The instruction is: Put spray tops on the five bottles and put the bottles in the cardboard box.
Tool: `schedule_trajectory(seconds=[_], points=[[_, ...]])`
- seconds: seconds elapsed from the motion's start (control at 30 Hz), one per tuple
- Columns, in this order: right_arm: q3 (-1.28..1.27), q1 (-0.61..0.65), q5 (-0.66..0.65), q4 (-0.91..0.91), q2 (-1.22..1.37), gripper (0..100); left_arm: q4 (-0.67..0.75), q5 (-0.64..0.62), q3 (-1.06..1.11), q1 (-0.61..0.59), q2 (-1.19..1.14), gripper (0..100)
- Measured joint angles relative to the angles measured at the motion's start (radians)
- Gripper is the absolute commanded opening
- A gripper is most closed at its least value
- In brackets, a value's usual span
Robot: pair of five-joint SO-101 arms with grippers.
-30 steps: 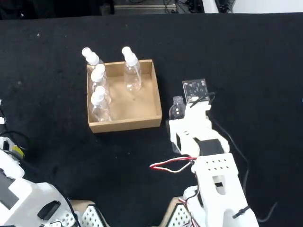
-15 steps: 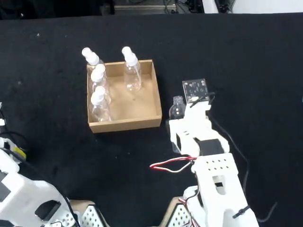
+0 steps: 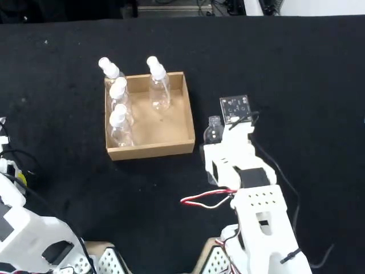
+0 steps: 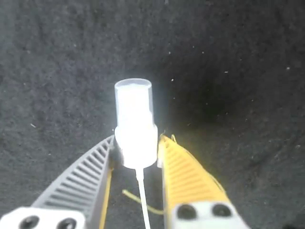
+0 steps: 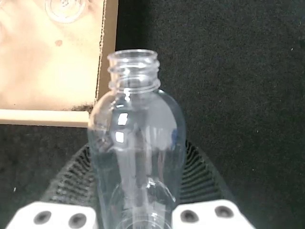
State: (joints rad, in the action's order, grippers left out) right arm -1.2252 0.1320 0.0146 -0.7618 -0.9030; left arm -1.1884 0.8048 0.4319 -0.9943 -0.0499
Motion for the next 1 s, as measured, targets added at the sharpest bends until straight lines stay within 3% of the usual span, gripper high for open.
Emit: schedule_trajectory(seconds=[0.4,0.6,1.0], points=[[0.0,0.0,0.0,0.0,0.0,1.0,-0.066,-0.011,-0.023,0.026,0.081,4],[0.0,0.0,0.0,0.0,0.0,1.0,-0.066,-0.011,-0.025,0.058,0.044,19],[0.0,0.0,0.0,0.0,0.0,1.0,0.005,-0.132,-0.043,0.058,-0.06,18]])
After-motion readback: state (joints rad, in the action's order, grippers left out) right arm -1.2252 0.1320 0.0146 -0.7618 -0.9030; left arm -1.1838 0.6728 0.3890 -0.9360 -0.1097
